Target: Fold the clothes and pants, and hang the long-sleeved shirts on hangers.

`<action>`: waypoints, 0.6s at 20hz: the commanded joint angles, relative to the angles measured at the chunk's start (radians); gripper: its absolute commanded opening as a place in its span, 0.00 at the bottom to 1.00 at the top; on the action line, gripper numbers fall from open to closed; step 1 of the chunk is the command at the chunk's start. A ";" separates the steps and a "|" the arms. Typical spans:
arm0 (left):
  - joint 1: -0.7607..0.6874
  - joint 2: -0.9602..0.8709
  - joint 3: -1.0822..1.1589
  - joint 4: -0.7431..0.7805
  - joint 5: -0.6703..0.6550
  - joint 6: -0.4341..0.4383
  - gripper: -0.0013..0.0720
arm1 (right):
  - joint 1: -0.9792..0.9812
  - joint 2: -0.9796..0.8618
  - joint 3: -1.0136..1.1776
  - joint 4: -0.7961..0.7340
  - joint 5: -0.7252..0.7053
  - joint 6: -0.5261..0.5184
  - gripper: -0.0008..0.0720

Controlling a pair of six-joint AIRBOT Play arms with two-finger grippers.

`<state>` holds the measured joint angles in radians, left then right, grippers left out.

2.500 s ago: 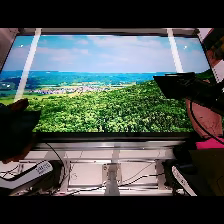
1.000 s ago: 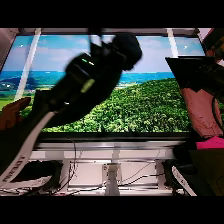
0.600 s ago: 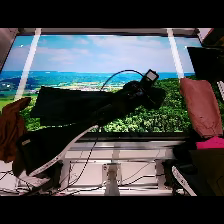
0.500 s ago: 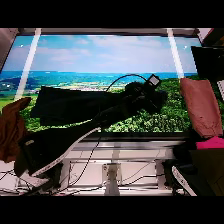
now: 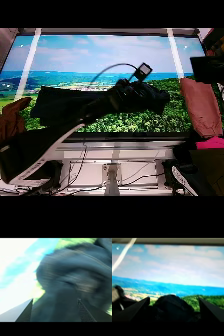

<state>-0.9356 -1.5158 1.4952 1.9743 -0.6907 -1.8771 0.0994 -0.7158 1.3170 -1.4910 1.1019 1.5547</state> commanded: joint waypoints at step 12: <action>0.338 0.517 0.000 0.031 -0.128 0.023 0.83 | -0.037 -0.598 0.001 -0.082 0.246 0.142 0.96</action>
<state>-0.6506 -1.0561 1.4952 2.0041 -0.7639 -1.8549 0.0803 -1.2285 1.3170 -1.5932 1.3838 1.6352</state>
